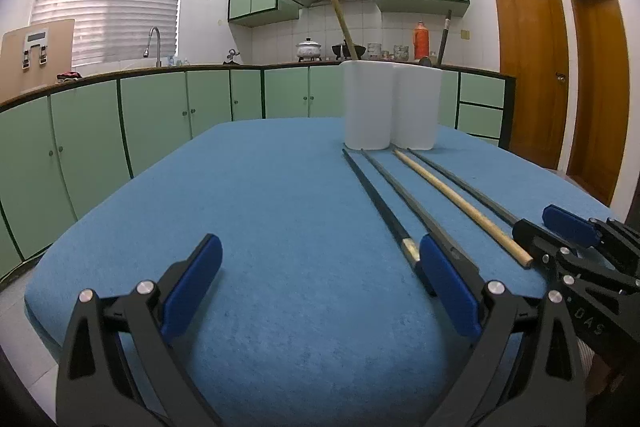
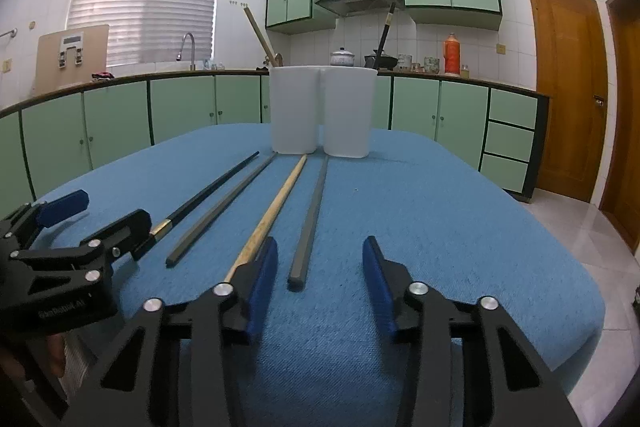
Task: Organize utensils
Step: 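Move both open tools back over the remaining chopsticks on the table, then close right tool on the dark grey chopstick while left tool grasps the gold-banded black chopstick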
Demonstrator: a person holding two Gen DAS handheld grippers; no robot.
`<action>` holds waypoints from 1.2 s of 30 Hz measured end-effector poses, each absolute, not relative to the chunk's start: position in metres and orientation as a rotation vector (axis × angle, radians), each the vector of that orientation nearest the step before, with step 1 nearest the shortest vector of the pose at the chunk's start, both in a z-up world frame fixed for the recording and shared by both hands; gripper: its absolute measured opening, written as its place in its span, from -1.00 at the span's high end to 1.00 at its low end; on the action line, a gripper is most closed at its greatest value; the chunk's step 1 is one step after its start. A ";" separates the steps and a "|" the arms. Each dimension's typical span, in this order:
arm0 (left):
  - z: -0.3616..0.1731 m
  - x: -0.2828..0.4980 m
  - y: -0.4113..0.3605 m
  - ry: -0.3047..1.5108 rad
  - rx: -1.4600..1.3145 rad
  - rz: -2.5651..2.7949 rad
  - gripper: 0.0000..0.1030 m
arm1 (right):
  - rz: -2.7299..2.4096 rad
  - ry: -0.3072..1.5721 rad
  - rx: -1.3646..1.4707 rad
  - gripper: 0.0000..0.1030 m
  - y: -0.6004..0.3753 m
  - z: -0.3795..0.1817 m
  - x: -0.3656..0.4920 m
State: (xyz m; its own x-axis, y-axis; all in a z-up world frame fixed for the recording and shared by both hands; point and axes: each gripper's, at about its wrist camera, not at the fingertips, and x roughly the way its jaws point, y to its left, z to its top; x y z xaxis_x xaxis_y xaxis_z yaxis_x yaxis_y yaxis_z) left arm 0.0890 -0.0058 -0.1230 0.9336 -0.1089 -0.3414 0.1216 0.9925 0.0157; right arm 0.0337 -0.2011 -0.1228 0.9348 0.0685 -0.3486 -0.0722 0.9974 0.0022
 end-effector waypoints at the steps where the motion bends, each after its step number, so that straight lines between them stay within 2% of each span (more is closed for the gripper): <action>1: -0.123 0.089 -0.006 0.345 0.033 -0.121 -0.86 | 0.073 0.353 -0.012 0.27 -0.201 -0.123 0.033; 7: -0.126 0.085 -0.011 0.346 0.031 -0.133 -0.86 | 0.078 0.334 -0.041 0.54 -0.196 -0.125 0.029; 13: -0.128 0.081 -0.015 0.343 0.027 -0.138 -0.86 | 0.080 0.318 -0.050 0.66 -0.194 -0.128 0.027; 16: -0.130 0.081 -0.018 0.339 0.026 -0.142 -0.85 | 0.091 0.310 -0.049 0.80 -0.193 -0.129 0.026; 19: -0.132 0.080 -0.022 0.340 0.036 -0.150 -0.62 | 0.093 0.311 -0.042 0.83 -0.196 -0.128 0.025; 23: -0.131 0.081 -0.023 0.340 0.035 -0.152 -0.57 | 0.071 0.314 -0.020 0.85 -0.205 -0.126 0.024; 26: -0.132 0.082 -0.024 0.340 0.038 -0.151 -0.44 | 0.057 0.317 -0.001 0.85 -0.213 -0.126 0.024; 32: -0.133 0.079 -0.029 0.335 0.049 -0.175 -0.04 | 0.047 0.318 0.003 0.85 -0.215 -0.127 0.023; 34: -0.133 0.078 -0.032 0.335 0.056 -0.182 0.18 | 0.046 0.319 0.005 0.85 -0.216 -0.127 0.023; 36: -0.133 0.075 -0.036 0.334 0.063 -0.183 0.30 | 0.047 0.320 0.006 0.85 -0.215 -0.127 0.023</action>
State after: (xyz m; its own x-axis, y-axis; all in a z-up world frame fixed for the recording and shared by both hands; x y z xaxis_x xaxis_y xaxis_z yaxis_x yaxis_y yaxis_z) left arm 0.0752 -0.0361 -0.1333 0.9282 -0.1686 -0.3317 0.1893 0.9814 0.0310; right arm 0.0233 -0.2152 -0.1266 0.9482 0.0469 -0.3141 -0.0450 0.9989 0.0135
